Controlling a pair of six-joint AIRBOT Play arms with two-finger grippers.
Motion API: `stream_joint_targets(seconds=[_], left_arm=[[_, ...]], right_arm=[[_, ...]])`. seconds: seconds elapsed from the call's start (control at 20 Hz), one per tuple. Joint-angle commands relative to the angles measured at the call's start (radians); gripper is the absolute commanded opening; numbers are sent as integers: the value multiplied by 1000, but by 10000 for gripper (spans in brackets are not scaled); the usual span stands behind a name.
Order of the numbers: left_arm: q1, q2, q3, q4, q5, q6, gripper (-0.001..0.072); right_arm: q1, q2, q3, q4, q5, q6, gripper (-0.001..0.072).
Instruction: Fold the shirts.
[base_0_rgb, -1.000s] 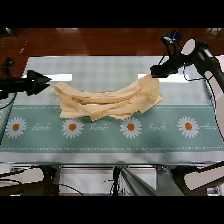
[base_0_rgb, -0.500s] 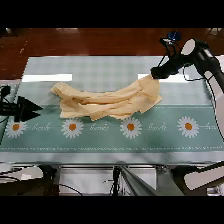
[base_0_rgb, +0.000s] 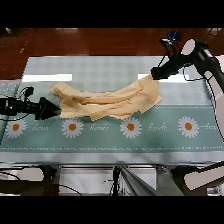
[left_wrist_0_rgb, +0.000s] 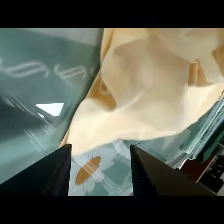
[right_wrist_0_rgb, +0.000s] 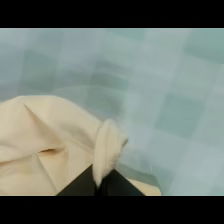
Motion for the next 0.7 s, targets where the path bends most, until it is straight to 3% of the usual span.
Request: stream_joint_targets(seconds=[0.0,0.4,0.65], left_arm=[[-55,-21,0,0,74,-28,442],[22,-17,37,43,7,-27,438],[-20,-19,41,89,11,-28,438]], right_arm=[[0,0,0,0,9,0,32],[0,0,0,0,9,0,31],[0,0,0,0,9,0,31]])
